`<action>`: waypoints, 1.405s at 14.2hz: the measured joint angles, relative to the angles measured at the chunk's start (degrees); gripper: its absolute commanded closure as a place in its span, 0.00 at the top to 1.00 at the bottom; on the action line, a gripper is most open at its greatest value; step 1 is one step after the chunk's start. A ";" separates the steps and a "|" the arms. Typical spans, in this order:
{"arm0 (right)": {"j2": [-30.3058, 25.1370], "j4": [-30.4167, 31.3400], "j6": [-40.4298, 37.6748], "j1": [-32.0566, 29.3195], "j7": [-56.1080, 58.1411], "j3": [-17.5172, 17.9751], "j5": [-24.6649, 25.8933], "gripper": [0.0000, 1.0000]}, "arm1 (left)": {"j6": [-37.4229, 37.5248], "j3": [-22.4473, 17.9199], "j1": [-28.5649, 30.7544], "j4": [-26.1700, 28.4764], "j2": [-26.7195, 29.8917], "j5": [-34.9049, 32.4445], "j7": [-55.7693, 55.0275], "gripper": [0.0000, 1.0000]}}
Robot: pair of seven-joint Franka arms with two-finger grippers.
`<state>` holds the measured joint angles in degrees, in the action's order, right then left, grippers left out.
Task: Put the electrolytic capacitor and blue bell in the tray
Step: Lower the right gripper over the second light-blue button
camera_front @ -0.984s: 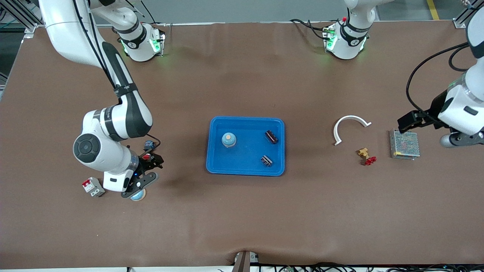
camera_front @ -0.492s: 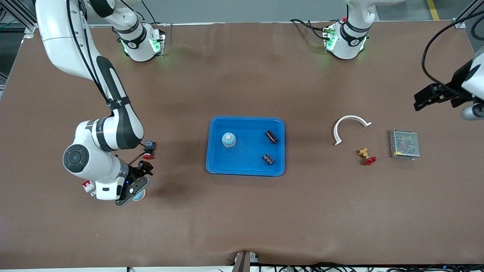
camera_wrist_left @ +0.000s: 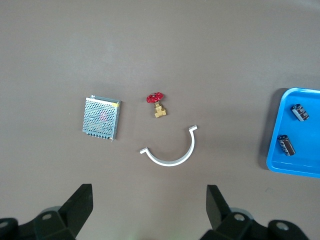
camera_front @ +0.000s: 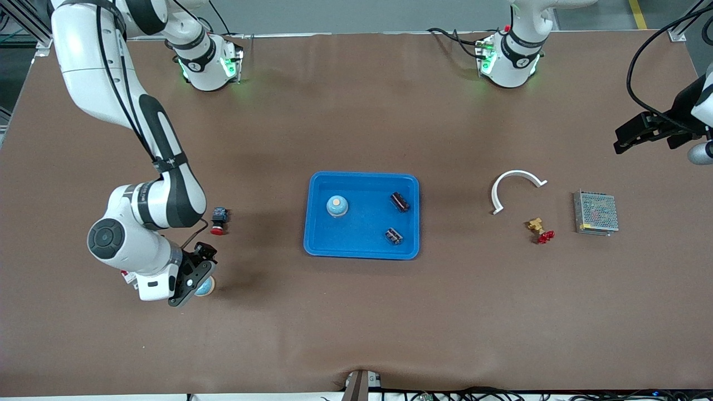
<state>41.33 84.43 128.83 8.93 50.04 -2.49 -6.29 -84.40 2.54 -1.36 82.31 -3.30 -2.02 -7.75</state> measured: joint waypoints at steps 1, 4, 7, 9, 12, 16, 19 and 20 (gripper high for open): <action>0.26 -0.01 0.33 -0.44 1.50 0.00 0.00 1.00 | 0.00 0.00 -0.04 0.06 0.00 0.00 0.00 1.00; 1.04 -0.08 0.86 -1.62 5.24 0.00 -0.02 1.00 | -0.09 0.01 -0.15 0.28 0.00 0.00 0.00 1.00; 1.54 -0.09 1.59 -1.89 7.53 0.03 -0.02 1.00 | -0.30 0.02 -0.35 0.30 0.00 0.00 0.00 1.00; 1.92 -0.09 2.26 -1.89 8.40 0.08 -0.02 1.00 | -0.36 0.03 -0.45 0.30 0.00 0.00 0.00 1.00; 2.88 -0.11 3.28 -1.89 9.07 0.09 -0.02 1.00 | -0.39 0.09 -0.59 0.30 0.00 0.00 0.00 1.00; 4.06 -0.13 4.69 -1.89 9.95 0.13 -0.03 1.00 | -0.39 0.34 -0.63 0.30 0.01 0.00 0.00 1.00; 4.70 -0.13 5.51 -1.89 10.03 0.14 -0.05 1.00 | -0.39 0.33 -0.61 0.34 0.01 0.00 0.00 1.00; 4.90 -0.13 5.90 -1.89 10.04 0.18 -0.05 1.00 | -0.39 0.32 -0.60 0.36 0.01 0.00 0.00 1.00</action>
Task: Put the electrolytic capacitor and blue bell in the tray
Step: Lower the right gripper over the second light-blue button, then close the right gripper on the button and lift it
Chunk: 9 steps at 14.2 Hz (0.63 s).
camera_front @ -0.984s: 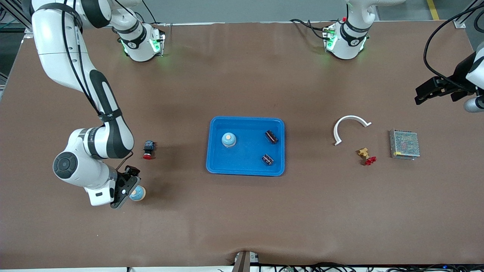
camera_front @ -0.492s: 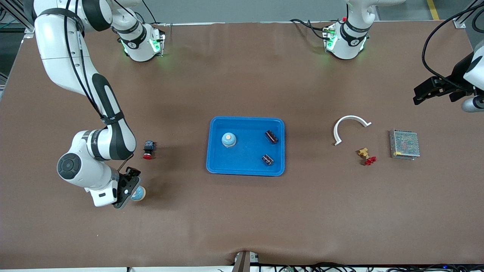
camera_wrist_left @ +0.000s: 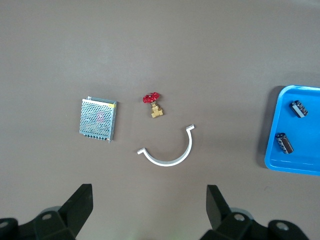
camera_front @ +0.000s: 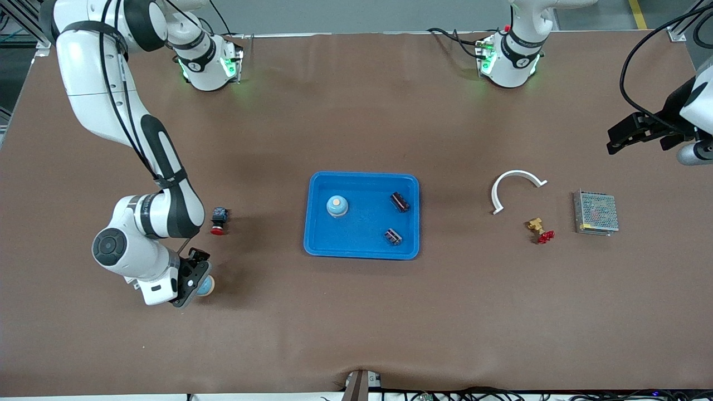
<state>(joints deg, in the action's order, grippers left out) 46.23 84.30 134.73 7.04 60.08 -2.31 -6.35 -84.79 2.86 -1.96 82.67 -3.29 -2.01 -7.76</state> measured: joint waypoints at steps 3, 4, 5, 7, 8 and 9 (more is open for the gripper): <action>0.82 -0.01 1.37 0.00 0.01 0.08 -0.01 1.00 | 0.26 -0.01 0.01 0.10 0.00 0.00 0.00 1.00; 1.05 -0.01 1.76 0.00 0.01 0.09 -0.01 1.00 | 0.27 -0.03 0.01 0.20 -0.02 0.00 0.00 1.00; 1.27 -0.01 2.00 0.00 0.03 0.09 -0.02 1.00 | 0.28 -0.06 0.04 0.33 -0.06 0.00 0.00 1.00; 1.69 -0.02 3.30 0.00 0.16 0.09 -0.06 1.00 | 0.28 -0.10 0.10 0.60 -0.30 0.00 0.00 1.00; 1.85 -0.02 3.62 0.00 0.23 0.09 -0.07 1.00 | 0.28 -0.11 0.10 0.67 -0.56 0.00 0.00 1.00; 1.99 -0.02 3.74 -0.01 0.27 0.09 -0.08 1.00 | 0.27 -0.11 0.11 0.68 -0.86 0.00 0.00 1.00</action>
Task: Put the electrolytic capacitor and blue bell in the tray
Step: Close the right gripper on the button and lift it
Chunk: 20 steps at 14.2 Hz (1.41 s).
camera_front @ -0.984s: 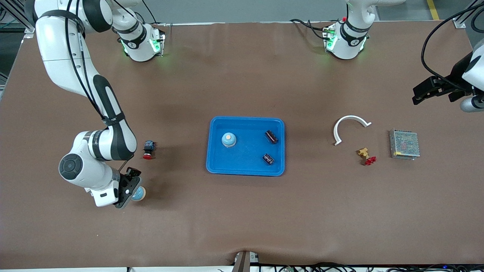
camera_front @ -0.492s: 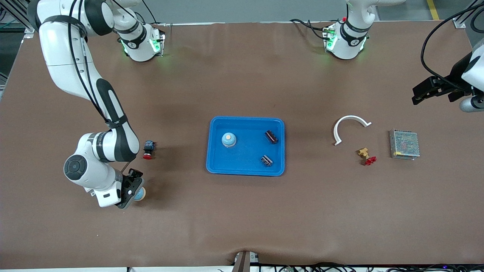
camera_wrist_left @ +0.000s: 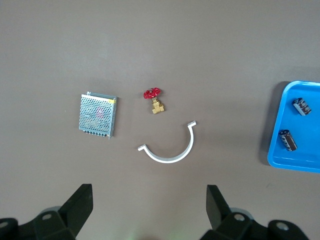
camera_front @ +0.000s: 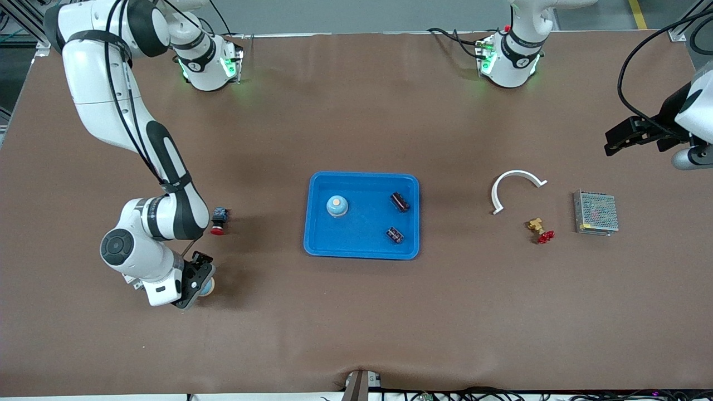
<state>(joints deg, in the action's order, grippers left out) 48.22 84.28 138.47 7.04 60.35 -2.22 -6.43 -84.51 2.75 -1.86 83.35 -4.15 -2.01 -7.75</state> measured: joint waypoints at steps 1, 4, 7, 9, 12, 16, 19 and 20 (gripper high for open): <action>0.11 0.00 0.07 -0.03 0.02 0.00 -0.01 1.00 | -0.05 0.00 0.00 0.00 -0.24 0.00 0.00 1.00; 0.23 0.00 0.11 -0.38 0.08 0.00 -0.03 1.00 | -0.50 0.00 0.01 0.00 -0.54 0.00 0.00 1.00; 0.23 0.00 0.12 -0.55 0.13 0.00 -0.05 0.94 | -0.68 0.00 0.01 -0.01 -0.54 0.00 0.00 1.00; 0.24 0.00 0.12 -0.55 0.15 0.01 -0.06 0.76 | -0.72 0.00 0.01 -0.01 -0.54 0.00 0.00 1.00; 0.25 0.00 0.12 -0.55 0.16 0.04 -0.09 0.54 | -0.76 0.00 0.01 -0.06 -0.53 0.00 0.00 1.00; 0.26 -0.22 0.10 -0.56 0.16 0.14 -0.55 0.50 | -0.76 -0.03 0.05 -0.07 -0.53 0.00 -0.06 1.00; 0.26 -0.49 -0.45 -0.56 -0.10 0.26 -1.61 0.50 | -0.77 -0.04 0.09 -0.18 -0.44 0.00 -0.06 1.00; 0.26 -0.76 -1.12 -0.56 -0.25 0.33 -2.17 0.50 | -0.77 -0.04 0.11 -0.23 -0.34 0.00 -0.06 1.00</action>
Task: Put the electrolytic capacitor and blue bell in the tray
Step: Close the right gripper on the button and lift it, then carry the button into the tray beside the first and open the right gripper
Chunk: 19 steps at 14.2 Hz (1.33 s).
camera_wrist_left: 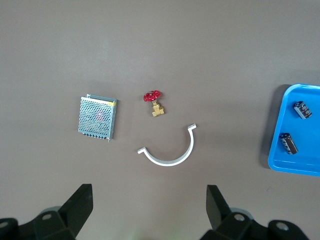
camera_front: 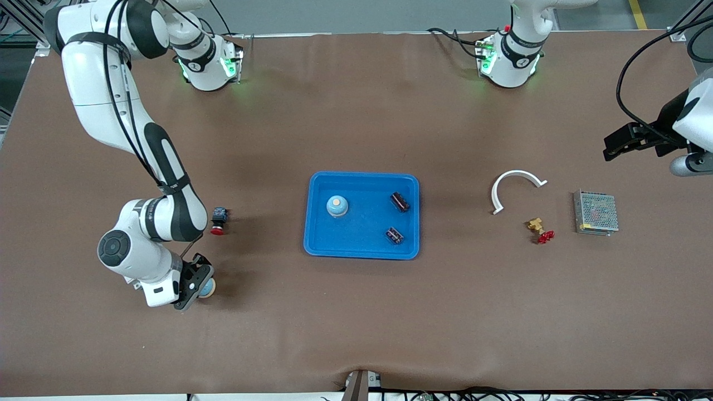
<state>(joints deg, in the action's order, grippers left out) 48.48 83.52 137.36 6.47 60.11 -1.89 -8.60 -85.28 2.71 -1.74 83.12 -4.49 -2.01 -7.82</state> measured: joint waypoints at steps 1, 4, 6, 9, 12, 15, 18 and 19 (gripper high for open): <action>0.00 -0.66 -1.28 0.00 -0.04 0.06 -0.51 0.50 | 0.00 0.00 0.00 0.00 0.11 0.00 0.00 1.00; -0.16 -4.91 -8.04 0.00 -1.87 0.19 -0.95 0.50 | -0.52 0.03 0.00 0.17 0.22 0.00 0.00 1.00; -0.42 -7.46 -12.97 0.08 -5.45 0.51 -1.00 0.50 | -1.45 0.02 0.00 1.00 0.19 0.00 0.00 1.00; -0.84 -9.44 -17.12 1.04 -12.02 0.89 -1.13 0.50 | -1.93 0.02 0.00 1.68 -0.18 0.00 0.00 1.00; -2.61 -9.78 -19.38 2.87 -21.01 1.12 -1.17 0.50 | -2.20 0.02 0.00 1.72 -0.24 0.00 0.00 1.00; -5.20 -9.85 -21.78 6.27 -32.80 1.26 -1.18 0.50 | -2.49 0.03 -0.01 1.32 -0.21 0.00 0.06 1.00; -6.79 -9.85 -22.74 10.51 -45.46 1.30 -1.18 0.50 | -2.49 -0.17 0.13 0.92 -0.15 0.00 0.06 1.00; -6.98 -9.85 -22.77 11.73 -49.30 1.29 -1.18 0.50 | -2.49 -0.21 0.17 0.94 -0.21 0.00 0.06 1.00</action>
<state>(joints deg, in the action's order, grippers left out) 41.50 73.67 114.59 18.21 10.81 -0.60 -9.78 -87.77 2.50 -1.57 84.06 -4.69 -2.01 -7.76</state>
